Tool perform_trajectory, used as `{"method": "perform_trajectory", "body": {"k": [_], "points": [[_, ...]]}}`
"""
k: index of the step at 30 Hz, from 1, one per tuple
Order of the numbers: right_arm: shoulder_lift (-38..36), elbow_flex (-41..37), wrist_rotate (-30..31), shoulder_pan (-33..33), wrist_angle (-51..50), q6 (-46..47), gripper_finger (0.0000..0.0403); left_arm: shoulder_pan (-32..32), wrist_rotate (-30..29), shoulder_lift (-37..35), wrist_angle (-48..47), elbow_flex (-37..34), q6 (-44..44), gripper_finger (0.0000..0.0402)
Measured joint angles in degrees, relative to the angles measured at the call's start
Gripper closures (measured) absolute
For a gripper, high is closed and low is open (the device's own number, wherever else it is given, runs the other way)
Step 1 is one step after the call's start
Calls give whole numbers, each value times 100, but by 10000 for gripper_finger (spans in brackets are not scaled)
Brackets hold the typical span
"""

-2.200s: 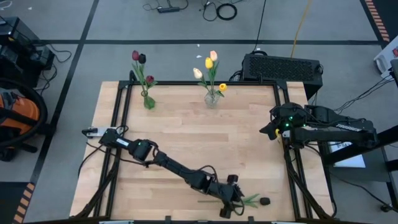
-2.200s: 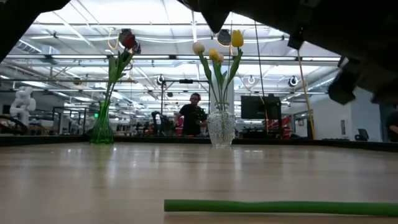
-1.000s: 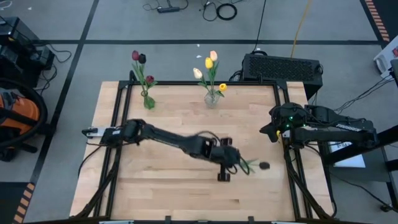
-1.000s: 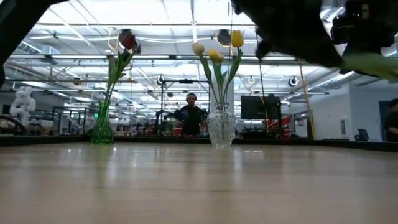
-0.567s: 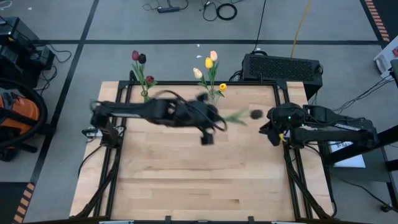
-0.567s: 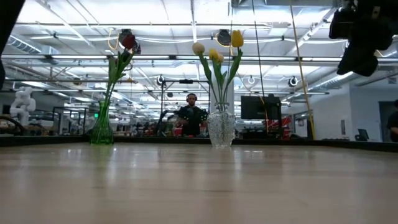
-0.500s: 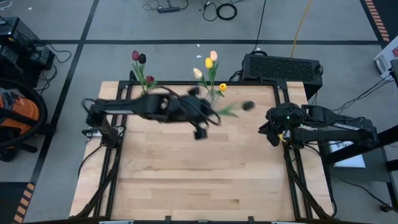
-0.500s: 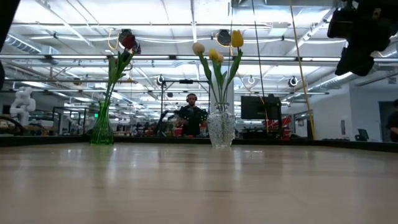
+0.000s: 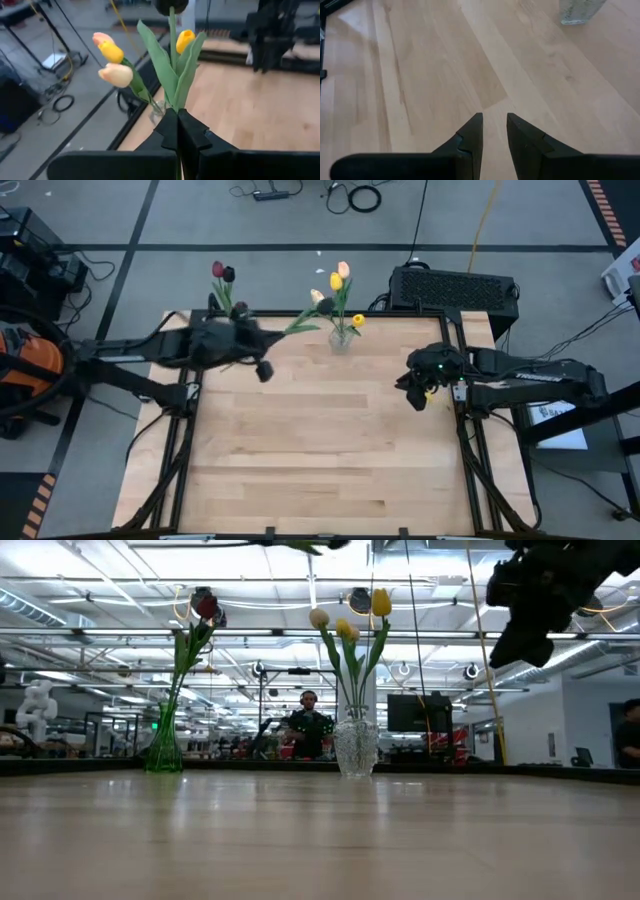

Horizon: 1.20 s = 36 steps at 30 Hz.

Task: Sort flowers into vase by color
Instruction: Put the black tulip into the green vase

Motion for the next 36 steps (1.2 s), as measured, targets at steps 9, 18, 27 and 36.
{"method": "perform_trajectory", "body": {"k": [9, 18, 27, 36], "points": [[806, 0, 5, 0, 744, 20, 323, 1, -77, -2483, 3768, -3434, 489, 402], [1563, 0, 9, 0, 1686, 24, 323, 8, -528, -4383, 5698, -5142, 2427, 401], [2126, 0, 7, 0, 1918, 177, 323, 506, -920, -5616, 7195, -6189, 3602, 401], [2403, 0, 7, 0, 2179, 228, 323, 1463, -287, -5926, 8701, -7307, 3052, 401]]}}
